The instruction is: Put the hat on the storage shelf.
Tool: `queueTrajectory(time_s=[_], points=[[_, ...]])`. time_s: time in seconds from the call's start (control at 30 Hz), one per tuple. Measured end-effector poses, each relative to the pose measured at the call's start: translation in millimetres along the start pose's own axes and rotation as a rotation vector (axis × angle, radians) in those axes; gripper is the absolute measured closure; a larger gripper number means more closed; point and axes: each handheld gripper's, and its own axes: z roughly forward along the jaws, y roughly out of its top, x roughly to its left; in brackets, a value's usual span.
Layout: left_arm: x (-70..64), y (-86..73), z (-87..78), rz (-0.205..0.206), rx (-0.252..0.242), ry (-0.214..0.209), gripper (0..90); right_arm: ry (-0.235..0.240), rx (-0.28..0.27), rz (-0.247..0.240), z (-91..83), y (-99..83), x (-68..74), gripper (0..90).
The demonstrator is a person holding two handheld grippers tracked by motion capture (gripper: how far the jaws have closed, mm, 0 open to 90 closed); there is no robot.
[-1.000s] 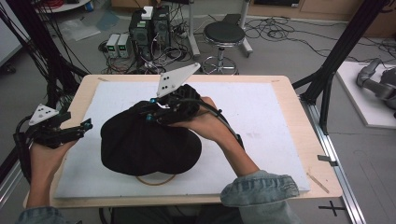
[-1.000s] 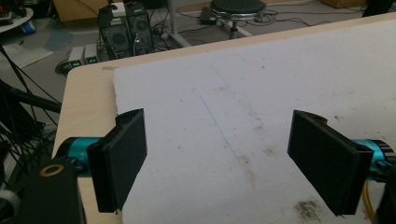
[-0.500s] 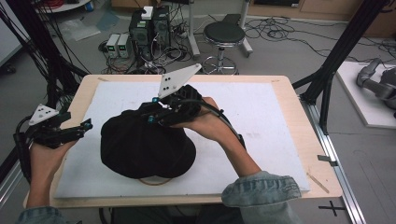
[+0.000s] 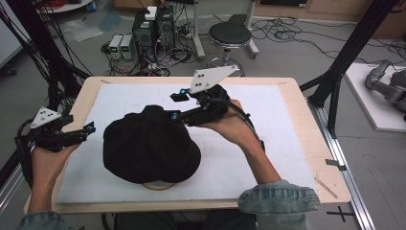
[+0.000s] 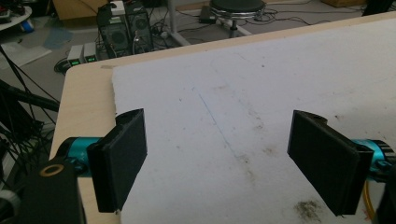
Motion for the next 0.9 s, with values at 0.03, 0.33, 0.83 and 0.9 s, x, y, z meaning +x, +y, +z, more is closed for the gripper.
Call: queueTrajectory(time_s=[0.03,0.33,0.83,0.9], points=[[-0.5,0.3,0.4,0.000,0.001,-0.002,20.0,-0.013,-0.003,0.011,-3.9,-3.4,-1.8,48.8],[-3.7,1.8,6.5,0.005,0.005,-0.013,20.0,-0.157,-0.023,0.121,-37.2,-42.8,-18.0,34.9],[-8.1,3.4,14.1,0.009,0.009,-0.027,20.1,-0.372,-0.054,0.281,-84.4,-104.7,-29.5,17.3],[-7.5,3.4,14.1,0.010,0.012,-0.027,20.0,-0.400,-0.059,0.305,-90.5,-113.3,-30.6,15.1]])
